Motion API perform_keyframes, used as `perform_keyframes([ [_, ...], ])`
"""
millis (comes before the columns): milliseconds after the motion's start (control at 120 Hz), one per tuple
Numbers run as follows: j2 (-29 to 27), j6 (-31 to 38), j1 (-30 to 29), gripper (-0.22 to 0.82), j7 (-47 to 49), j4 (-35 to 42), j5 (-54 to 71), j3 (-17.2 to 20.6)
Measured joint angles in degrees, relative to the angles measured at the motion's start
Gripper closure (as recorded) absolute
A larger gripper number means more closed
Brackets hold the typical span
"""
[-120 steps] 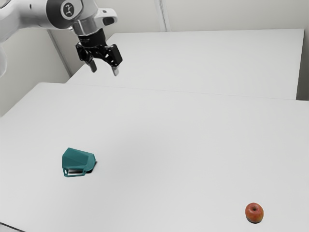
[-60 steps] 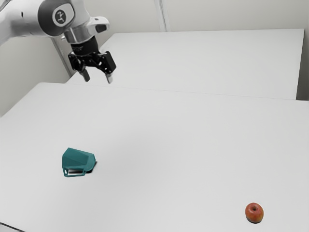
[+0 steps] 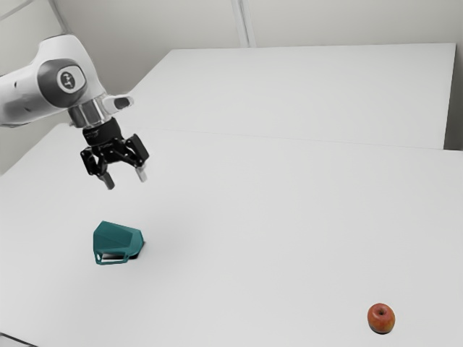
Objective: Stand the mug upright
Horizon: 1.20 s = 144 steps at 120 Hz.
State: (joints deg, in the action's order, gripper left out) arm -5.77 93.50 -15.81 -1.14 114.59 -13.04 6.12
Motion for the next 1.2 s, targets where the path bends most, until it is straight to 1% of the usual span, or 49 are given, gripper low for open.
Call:
perform_keyframes([
  [208,0.63,3.56,-5.96,0.0,-11.3,3.18,-2.82,-0.02],
  [433,6.87,7.65,-13.68,0.0,-23.96,3.5,-6.4,-0.05],
  [625,9.91,8.92,-19.43,0.0,-32.6,3.54,-7.49,-0.06],
  [833,14.37,9.19,-23.14,0.0,-39.4,3.01,-7.68,0.01],
  [1008,18.16,8.68,-24.42,0.0,-43.65,1.36,-8.56,0.03],
  [1200,20.6,5.59,-24.84,0.0,-47.6,1.01,-12.97,0.08],
])
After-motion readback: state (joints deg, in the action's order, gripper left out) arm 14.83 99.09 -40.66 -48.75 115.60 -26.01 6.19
